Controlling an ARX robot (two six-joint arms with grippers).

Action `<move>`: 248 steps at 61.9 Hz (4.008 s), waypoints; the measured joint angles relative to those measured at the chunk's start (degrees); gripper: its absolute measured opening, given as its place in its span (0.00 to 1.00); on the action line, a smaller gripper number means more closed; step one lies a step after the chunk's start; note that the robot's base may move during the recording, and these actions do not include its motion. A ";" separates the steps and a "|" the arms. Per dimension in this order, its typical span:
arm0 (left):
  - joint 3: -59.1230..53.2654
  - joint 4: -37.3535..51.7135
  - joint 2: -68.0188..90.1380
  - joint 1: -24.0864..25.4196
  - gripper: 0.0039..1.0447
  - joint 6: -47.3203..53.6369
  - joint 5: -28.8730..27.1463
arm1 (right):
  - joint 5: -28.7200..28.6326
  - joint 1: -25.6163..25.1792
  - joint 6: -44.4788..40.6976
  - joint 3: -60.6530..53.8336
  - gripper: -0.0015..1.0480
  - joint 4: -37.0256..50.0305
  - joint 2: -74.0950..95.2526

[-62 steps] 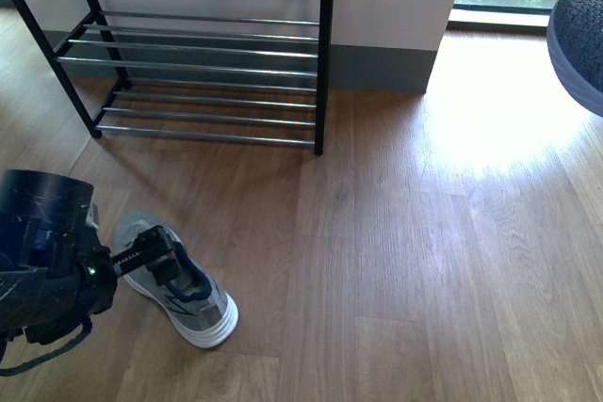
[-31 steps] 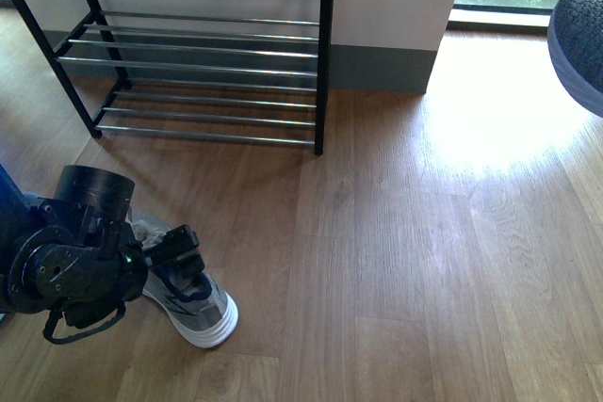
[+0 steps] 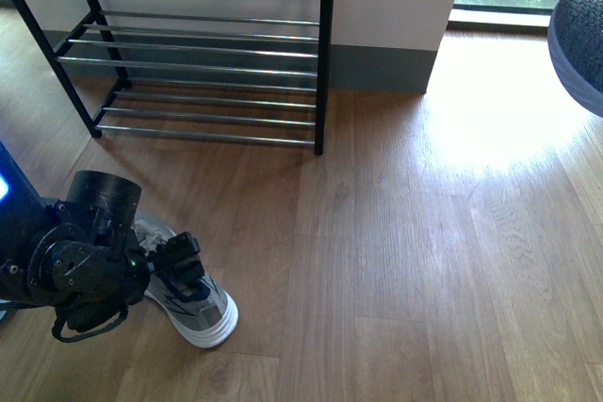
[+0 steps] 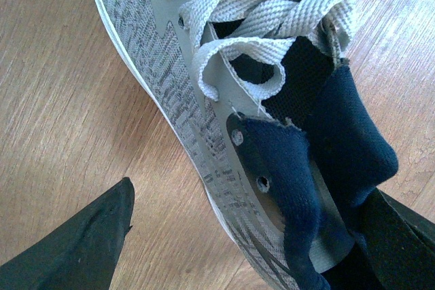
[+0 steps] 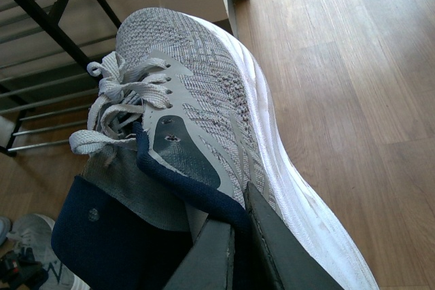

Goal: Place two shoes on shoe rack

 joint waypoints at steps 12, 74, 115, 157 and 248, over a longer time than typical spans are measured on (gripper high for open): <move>-3.17 1.55 -2.05 0.63 0.91 -0.07 0.92 | 0.02 0.00 0.00 0.00 0.01 0.00 0.00; -6.56 -0.61 -2.89 2.16 0.91 2.49 -0.70 | 0.02 0.00 0.00 0.00 0.01 0.00 0.00; -5.38 -2.64 -4.52 -1.99 0.91 -4.15 -6.32 | 0.02 0.00 0.00 0.00 0.01 0.00 0.00; -10.95 -3.17 -13.53 -4.74 0.91 -5.60 -8.17 | 0.00 0.00 0.00 0.00 0.01 0.00 0.00; -25.03 9.55 -21.44 -3.19 0.91 -1.40 -14.40 | 0.02 0.00 0.00 0.00 0.01 0.00 0.00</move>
